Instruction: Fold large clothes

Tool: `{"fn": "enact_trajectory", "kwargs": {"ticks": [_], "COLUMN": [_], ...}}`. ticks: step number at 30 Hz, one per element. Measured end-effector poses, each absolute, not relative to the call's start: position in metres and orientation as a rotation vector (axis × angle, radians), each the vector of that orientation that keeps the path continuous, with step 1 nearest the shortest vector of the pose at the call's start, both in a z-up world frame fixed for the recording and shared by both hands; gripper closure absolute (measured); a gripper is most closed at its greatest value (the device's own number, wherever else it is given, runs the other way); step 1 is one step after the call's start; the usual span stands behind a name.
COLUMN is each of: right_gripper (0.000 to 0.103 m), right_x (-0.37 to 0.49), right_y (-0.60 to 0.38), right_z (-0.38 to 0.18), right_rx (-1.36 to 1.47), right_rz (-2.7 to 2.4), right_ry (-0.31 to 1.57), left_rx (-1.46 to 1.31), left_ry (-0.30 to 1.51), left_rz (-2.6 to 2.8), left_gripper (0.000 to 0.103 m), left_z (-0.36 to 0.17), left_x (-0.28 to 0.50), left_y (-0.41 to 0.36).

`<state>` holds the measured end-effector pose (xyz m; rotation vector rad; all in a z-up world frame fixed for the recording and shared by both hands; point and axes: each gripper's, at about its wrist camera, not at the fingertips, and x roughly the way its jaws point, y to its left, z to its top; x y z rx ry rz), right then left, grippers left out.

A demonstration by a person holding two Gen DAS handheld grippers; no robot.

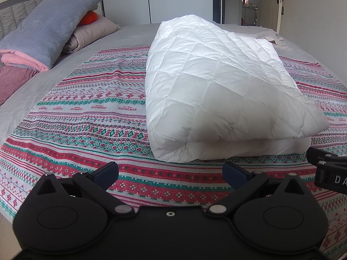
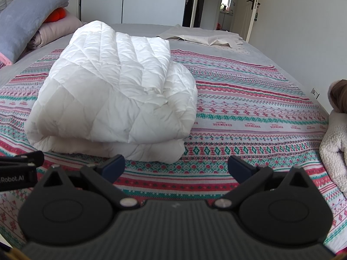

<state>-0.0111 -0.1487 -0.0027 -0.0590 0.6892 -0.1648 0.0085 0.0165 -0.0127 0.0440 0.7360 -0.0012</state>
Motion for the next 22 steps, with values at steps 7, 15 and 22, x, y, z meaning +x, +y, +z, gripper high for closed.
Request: {"fn": "enact_trajectory", "kwargs": {"ticks": [7, 15, 22], "right_gripper": [0.000, 0.000, 0.000], "right_x": [-0.011, -0.010, -0.006], "right_y": [-0.152, -0.154, -0.155], "right_z": [-0.005, -0.007, -0.011], "right_rx": [-0.061, -0.069, -0.055], "right_rz": [-0.166, -0.171, -0.192], "right_ry": [0.690, 0.695, 0.697], "left_rx": [0.042, 0.047, 0.007], "left_ry": [0.747, 0.751, 0.726], "left_rz": [-0.004, -0.010, -0.006], "left_gripper": [0.000, 0.000, 0.000], "left_z": [-0.015, -0.015, -0.014], "left_x": [0.010, 0.012, 0.014], "left_y": [0.018, 0.019, 0.028]}}
